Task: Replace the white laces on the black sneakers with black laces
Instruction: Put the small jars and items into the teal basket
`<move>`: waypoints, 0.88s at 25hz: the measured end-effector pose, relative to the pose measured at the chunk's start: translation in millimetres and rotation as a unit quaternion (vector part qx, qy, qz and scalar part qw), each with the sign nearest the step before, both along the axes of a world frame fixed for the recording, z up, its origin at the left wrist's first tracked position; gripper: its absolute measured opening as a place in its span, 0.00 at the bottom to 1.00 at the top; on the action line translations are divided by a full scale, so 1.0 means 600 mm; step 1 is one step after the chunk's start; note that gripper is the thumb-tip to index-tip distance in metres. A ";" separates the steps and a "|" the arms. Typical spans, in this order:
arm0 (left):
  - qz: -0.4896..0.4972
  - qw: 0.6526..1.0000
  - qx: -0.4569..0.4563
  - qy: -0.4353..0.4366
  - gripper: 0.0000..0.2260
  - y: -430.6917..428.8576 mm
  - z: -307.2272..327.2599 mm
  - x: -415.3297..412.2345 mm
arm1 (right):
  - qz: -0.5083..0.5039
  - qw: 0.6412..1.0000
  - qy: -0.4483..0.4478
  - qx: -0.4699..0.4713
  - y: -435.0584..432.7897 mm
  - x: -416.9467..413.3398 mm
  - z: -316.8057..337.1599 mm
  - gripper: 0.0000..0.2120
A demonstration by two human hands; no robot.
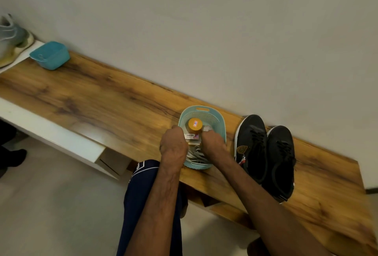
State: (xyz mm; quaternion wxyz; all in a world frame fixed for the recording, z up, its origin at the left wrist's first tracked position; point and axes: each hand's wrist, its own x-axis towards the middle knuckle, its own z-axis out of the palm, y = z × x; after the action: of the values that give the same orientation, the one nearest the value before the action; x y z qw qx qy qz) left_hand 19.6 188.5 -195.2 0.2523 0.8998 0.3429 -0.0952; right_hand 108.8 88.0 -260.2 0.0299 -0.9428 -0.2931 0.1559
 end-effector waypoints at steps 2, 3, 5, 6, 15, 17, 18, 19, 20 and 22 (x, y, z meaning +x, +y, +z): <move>-0.001 1.000 0.002 -0.003 0.14 0.002 0.000 -0.001 | 0.005 1.000 0.006 -0.007 -0.002 0.003 0.000 0.13; 0.001 1.000 0.003 -0.005 0.14 0.004 -0.002 -0.001 | 0.004 1.000 0.009 -0.009 -0.002 0.003 0.004 0.12; 0.002 1.000 0.008 -0.006 0.13 0.004 -0.004 -0.001 | 0.002 1.000 0.012 0.002 -0.002 -0.005 0.014 0.11; 0.001 1.000 0.011 -0.009 0.13 0.004 -0.003 0.001 | 0.004 1.000 0.009 0.025 -0.003 -0.016 0.019 0.10; -0.044 0.997 0.035 -0.046 0.16 -0.015 0.009 0.012 | 0.124 0.986 -0.043 0.103 -0.054 -0.115 0.002 0.19; -0.082 0.995 0.009 -0.050 0.21 -0.021 0.003 0.009 | 0.103 0.988 -0.055 0.102 -0.038 -0.098 -0.001 0.18; -0.096 0.994 -0.003 -0.052 0.22 -0.021 0.001 0.009 | 0.095 0.989 -0.057 0.098 -0.029 -0.089 -0.003 0.18; -0.104 0.993 -0.012 -0.051 0.24 -0.022 -0.002 0.011 | 0.087 0.990 -0.060 0.095 -0.023 -0.078 -0.005 0.17; -0.108 0.993 -0.020 -0.049 0.24 -0.023 -0.004 0.013 | 0.077 0.990 -0.064 0.098 -0.017 -0.068 -0.006 0.16; -0.114 0.992 -0.030 -0.047 0.26 -0.024 -0.008 0.022 | 0.058 0.989 -0.073 0.111 -0.007 -0.048 -0.006 0.14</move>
State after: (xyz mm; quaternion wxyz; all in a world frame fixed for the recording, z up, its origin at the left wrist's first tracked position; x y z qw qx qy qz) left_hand 32.6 174.2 -199.7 0.2820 0.9287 0.2229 -0.0913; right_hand 80.1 83.7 -264.0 0.1036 -0.9241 -0.3638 0.0546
